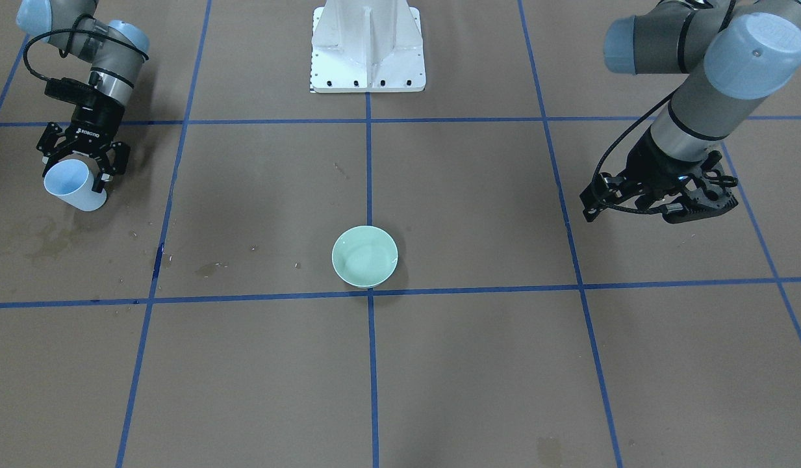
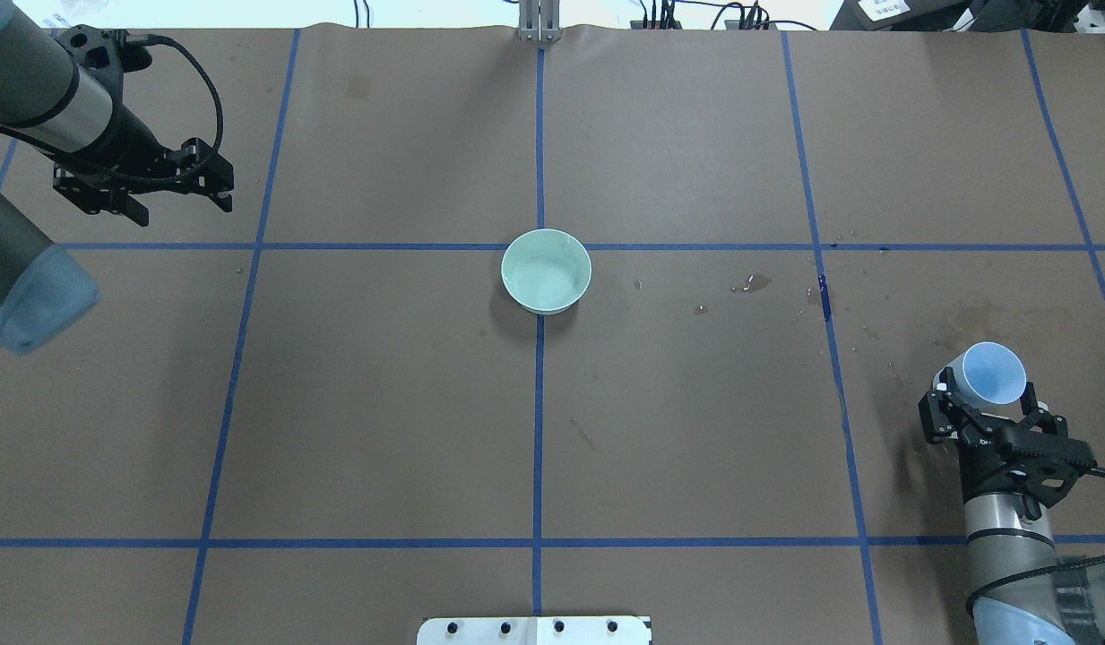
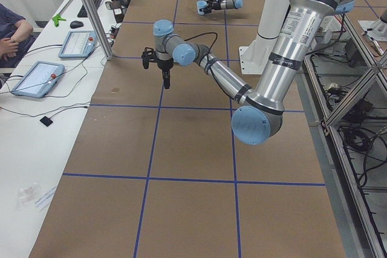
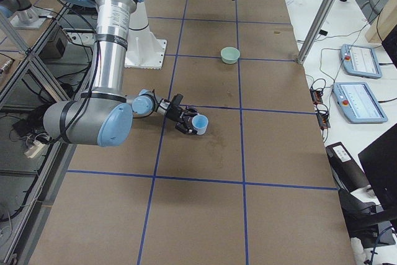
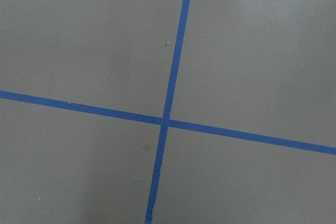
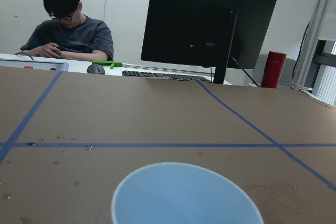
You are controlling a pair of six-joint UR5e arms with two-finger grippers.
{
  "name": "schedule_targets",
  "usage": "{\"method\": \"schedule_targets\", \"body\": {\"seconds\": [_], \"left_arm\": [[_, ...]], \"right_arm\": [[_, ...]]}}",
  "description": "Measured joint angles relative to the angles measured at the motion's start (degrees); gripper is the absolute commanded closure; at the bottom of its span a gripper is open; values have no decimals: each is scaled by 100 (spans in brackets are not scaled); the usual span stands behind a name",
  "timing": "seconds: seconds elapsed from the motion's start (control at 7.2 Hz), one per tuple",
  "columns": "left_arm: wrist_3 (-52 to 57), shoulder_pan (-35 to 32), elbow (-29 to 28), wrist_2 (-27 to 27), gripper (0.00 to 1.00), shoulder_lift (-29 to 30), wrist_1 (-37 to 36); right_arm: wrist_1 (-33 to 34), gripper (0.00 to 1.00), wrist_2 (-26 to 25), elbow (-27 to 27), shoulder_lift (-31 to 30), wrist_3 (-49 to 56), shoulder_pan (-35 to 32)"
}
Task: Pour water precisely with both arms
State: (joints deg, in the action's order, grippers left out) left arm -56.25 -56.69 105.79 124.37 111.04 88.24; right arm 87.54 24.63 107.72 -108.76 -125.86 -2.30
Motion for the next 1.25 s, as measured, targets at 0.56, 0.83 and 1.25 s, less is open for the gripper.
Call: {"method": "schedule_targets", "body": {"seconds": [0.56, 0.83, 1.25], "left_arm": [[-19, -1, 27, 0, 0, -18, 0], [-20, -2, 29, 0, 0, -21, 0], [-26, 0, 29, 0, 0, -21, 0]], "right_arm": [[8, 1, -61, 377, -197, 0, 57], [9, 1, -105, 531, -387, 8, 60], [9, 1, -110, 1052, -742, 129, 31]]}}
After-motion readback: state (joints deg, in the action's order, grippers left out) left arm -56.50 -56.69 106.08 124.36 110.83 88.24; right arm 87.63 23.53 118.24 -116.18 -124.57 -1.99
